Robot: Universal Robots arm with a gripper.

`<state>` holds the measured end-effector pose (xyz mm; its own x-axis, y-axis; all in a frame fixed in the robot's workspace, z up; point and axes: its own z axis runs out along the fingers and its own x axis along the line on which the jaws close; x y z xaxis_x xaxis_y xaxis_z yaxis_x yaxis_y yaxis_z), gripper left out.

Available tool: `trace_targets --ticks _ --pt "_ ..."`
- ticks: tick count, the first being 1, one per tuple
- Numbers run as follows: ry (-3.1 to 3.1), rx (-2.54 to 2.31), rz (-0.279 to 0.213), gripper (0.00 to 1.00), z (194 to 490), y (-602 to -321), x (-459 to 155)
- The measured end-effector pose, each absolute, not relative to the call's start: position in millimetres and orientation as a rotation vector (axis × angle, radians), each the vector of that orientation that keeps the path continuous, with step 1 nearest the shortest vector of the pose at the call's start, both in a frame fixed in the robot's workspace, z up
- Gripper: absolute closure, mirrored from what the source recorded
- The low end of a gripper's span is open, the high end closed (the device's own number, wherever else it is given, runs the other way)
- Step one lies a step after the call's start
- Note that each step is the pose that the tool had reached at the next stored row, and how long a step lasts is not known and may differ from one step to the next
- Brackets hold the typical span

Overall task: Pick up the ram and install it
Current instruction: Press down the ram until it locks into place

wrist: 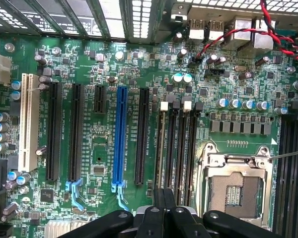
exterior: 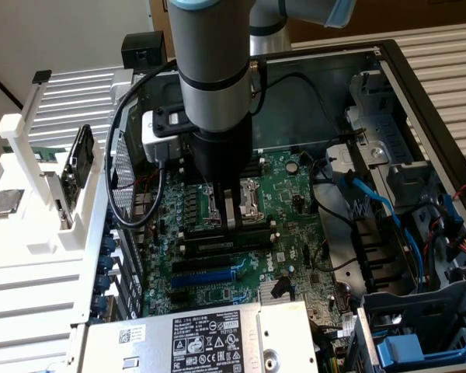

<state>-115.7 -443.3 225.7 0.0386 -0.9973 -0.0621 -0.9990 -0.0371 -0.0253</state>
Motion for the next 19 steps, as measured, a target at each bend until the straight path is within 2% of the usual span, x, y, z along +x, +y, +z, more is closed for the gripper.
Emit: trace_targets --ticks 11,19 --pt "2.135 -2.218 0.044 0.90 225 -443 -116" --pt "2.135 -2.218 0.044 0.90 243 -443 -116"
